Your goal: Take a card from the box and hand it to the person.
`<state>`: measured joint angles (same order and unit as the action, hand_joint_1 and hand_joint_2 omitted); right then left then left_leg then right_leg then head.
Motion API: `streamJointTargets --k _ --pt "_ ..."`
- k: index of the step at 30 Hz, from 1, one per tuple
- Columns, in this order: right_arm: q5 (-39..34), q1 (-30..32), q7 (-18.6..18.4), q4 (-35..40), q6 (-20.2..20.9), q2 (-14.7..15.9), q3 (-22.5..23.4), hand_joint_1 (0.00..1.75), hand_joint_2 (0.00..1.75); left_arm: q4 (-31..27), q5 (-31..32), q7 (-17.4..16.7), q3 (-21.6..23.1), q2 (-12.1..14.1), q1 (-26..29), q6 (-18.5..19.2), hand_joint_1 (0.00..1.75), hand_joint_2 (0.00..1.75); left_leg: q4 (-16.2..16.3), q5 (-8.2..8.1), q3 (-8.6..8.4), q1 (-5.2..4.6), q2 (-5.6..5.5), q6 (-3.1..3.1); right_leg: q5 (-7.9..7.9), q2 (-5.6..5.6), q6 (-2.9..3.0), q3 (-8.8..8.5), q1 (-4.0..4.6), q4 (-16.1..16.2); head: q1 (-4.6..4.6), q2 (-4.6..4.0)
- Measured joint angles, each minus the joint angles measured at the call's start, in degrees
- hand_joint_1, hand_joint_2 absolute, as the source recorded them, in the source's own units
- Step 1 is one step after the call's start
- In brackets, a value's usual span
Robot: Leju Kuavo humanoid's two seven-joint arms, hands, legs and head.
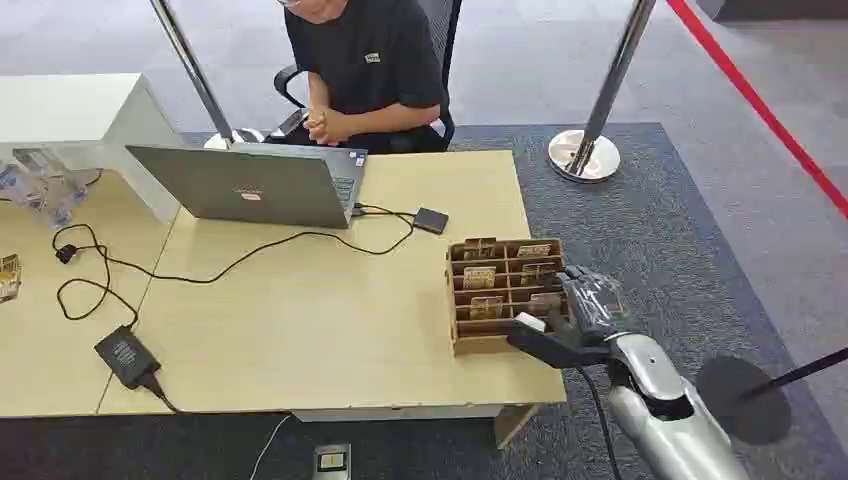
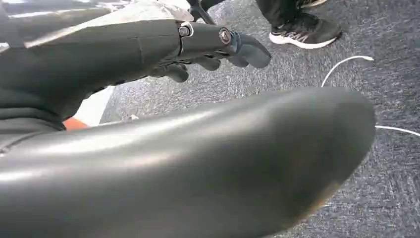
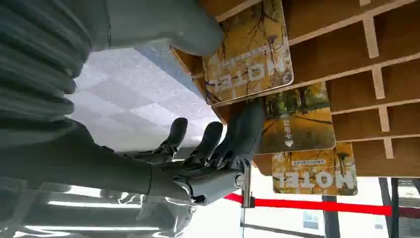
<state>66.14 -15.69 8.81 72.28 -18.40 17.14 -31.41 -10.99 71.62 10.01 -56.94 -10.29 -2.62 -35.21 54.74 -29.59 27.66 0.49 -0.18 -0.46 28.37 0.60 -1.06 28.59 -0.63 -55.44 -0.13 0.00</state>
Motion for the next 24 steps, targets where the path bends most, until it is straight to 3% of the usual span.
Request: streamJointTargets --k 24 --pt "-0.41 -0.63 0.44 0.0 0.26 0.17 -0.04 1.71 1.75 0.0 -0.04 0.02 0.0 0.0 -0.01 0.0 0.0 0.0 0.0 0.0 0.0 0.0 0.0 0.0 -0.01 0.0 -0.01 0.0 0.0 0.0 0.0 -0.02"
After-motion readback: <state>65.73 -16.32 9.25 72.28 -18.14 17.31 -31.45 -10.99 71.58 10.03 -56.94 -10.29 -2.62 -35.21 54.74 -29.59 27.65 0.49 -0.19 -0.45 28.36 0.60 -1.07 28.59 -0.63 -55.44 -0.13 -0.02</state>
